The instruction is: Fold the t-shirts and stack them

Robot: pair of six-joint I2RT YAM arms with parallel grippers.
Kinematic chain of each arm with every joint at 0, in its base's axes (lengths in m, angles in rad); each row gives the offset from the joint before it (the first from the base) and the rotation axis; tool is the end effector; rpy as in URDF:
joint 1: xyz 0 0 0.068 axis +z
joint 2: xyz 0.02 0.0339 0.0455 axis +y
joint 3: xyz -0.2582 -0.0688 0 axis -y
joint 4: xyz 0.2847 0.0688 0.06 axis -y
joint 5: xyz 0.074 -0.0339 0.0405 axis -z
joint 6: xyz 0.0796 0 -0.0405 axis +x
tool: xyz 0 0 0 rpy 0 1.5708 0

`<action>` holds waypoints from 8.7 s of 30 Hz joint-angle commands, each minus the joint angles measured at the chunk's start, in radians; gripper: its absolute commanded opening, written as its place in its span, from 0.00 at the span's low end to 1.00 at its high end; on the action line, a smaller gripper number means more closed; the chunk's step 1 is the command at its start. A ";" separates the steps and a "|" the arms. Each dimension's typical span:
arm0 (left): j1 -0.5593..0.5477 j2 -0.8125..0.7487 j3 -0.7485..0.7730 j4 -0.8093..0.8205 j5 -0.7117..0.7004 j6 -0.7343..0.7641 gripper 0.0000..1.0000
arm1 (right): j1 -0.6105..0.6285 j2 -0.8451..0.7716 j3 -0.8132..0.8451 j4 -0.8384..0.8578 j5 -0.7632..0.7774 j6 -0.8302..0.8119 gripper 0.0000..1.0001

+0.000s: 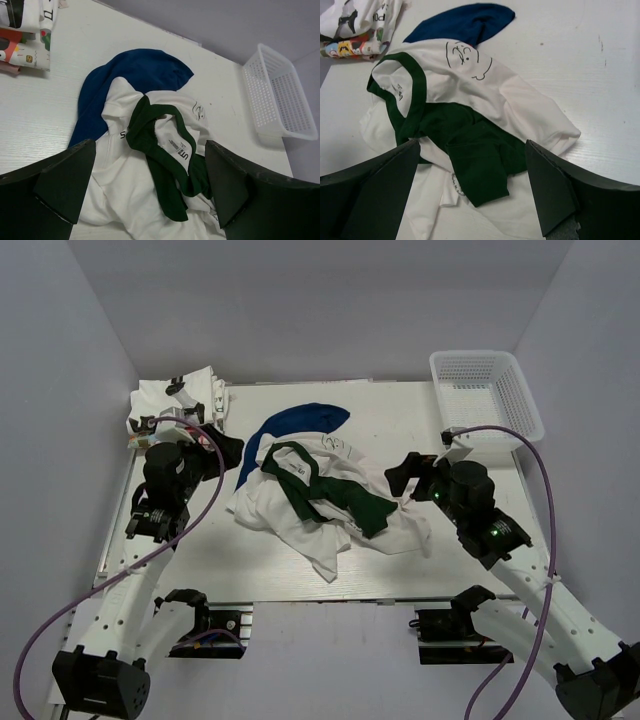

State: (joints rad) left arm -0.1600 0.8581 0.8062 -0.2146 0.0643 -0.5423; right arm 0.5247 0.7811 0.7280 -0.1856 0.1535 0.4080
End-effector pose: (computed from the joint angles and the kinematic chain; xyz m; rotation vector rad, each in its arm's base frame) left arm 0.2821 -0.0507 0.3136 -0.3105 1.8464 -0.5482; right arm 0.2419 0.1260 0.3040 0.0037 1.8378 0.5222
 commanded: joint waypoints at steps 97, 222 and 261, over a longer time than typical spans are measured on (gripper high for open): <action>-0.007 0.001 0.028 -0.112 -0.049 -0.053 1.00 | -0.493 1.054 1.233 -0.090 0.137 -0.422 0.90; -0.398 0.203 0.060 -0.463 -0.199 -0.048 0.00 | 0.076 0.966 0.476 0.235 -0.082 -0.123 0.90; -0.398 -0.056 0.470 -0.238 -0.106 0.139 0.00 | 0.110 0.147 0.493 0.242 0.289 -0.182 0.00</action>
State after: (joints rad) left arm -0.5602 0.8734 1.2068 -0.5365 -0.1493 -0.4694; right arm 0.6361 0.9981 1.1736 0.0772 0.4133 0.2680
